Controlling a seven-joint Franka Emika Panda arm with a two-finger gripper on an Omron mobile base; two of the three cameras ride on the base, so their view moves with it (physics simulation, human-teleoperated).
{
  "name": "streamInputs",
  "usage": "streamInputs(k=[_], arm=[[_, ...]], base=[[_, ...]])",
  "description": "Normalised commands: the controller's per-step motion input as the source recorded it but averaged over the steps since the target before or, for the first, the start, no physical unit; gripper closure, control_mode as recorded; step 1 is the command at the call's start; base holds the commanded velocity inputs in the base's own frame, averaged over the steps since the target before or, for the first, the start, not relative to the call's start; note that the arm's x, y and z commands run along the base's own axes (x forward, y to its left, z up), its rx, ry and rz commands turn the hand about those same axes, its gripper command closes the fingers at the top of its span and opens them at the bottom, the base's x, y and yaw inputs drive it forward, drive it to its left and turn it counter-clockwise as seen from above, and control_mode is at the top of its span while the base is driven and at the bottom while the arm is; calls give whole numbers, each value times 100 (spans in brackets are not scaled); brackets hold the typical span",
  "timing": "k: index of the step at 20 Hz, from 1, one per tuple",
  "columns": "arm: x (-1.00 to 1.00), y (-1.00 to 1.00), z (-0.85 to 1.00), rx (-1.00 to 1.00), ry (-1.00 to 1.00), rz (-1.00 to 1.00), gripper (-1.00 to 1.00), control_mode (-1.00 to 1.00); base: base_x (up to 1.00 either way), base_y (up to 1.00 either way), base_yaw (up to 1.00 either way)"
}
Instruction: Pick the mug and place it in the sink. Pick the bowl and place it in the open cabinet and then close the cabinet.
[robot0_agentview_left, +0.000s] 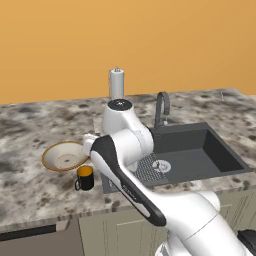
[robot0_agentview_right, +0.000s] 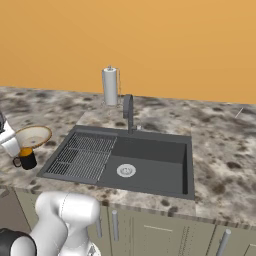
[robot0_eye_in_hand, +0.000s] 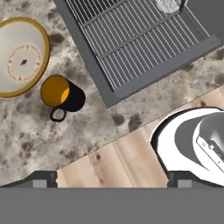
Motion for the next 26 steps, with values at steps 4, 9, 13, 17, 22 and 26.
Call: streamInputs(k=[4,9,13,17,22,26], arm=[[0,18,-18,0,1,0,-100,-100],[0,29,-22,0,0,0,-100,-100],[0,23,-24,2,0,0,-100,-100],[0,10,-15,1,0,0,-100,-100],[0,5,-12,0,0,0,-100,-100],[0,8,-1,-1,0,0,-100,-100]], base=[[0,0,0],[0,0,0],[0,0,0],[0,0,0],[0,0,0],[0,0,0]])
